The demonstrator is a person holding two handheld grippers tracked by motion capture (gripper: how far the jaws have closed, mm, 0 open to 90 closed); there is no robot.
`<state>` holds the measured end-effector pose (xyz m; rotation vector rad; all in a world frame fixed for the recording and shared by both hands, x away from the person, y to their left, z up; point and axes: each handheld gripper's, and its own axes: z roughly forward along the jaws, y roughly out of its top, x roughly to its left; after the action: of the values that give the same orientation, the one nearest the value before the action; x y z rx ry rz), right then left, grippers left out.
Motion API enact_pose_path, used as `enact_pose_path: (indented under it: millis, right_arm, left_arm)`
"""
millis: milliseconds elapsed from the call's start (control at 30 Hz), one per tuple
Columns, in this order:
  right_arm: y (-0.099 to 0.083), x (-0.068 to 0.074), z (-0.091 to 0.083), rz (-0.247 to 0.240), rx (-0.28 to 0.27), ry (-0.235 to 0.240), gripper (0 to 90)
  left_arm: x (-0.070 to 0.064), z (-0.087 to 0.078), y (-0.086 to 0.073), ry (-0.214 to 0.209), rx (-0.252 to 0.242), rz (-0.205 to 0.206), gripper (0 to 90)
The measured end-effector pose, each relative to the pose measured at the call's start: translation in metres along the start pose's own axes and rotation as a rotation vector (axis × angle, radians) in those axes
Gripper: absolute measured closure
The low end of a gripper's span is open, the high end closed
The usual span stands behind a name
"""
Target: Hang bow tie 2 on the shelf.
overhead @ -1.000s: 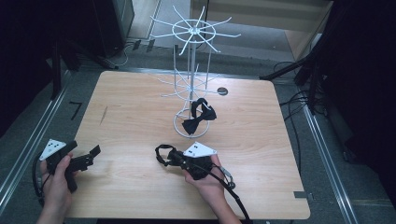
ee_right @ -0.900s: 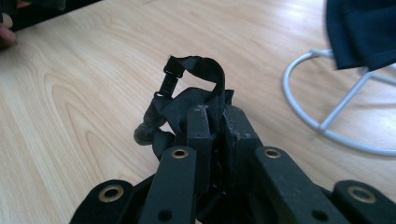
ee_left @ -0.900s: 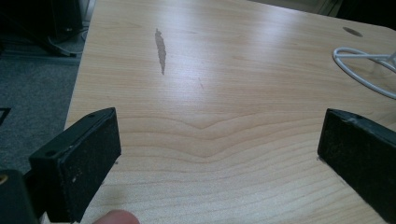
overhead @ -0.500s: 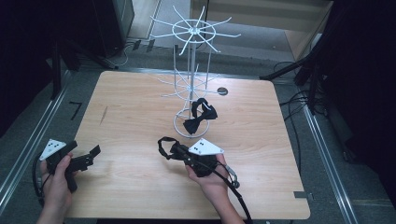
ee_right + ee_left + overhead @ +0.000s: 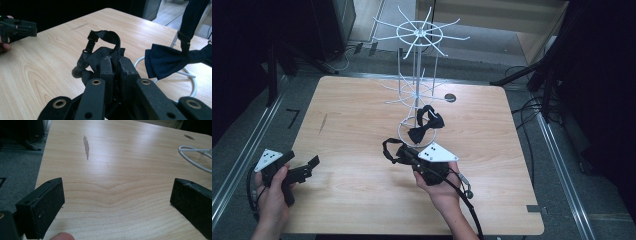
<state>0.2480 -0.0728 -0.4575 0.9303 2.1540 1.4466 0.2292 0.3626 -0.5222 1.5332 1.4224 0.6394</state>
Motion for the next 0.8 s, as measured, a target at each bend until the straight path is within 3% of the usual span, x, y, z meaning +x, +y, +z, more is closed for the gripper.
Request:
enact_pose_path:
  millis: [800]
  right_arm:
    - [0.022,0.000,-0.016,0.005,-0.087,-0.017,83.7]
  left_arm:
    - [0.001,-0.001,0.000,0.001,-0.002,-0.009,0.0]
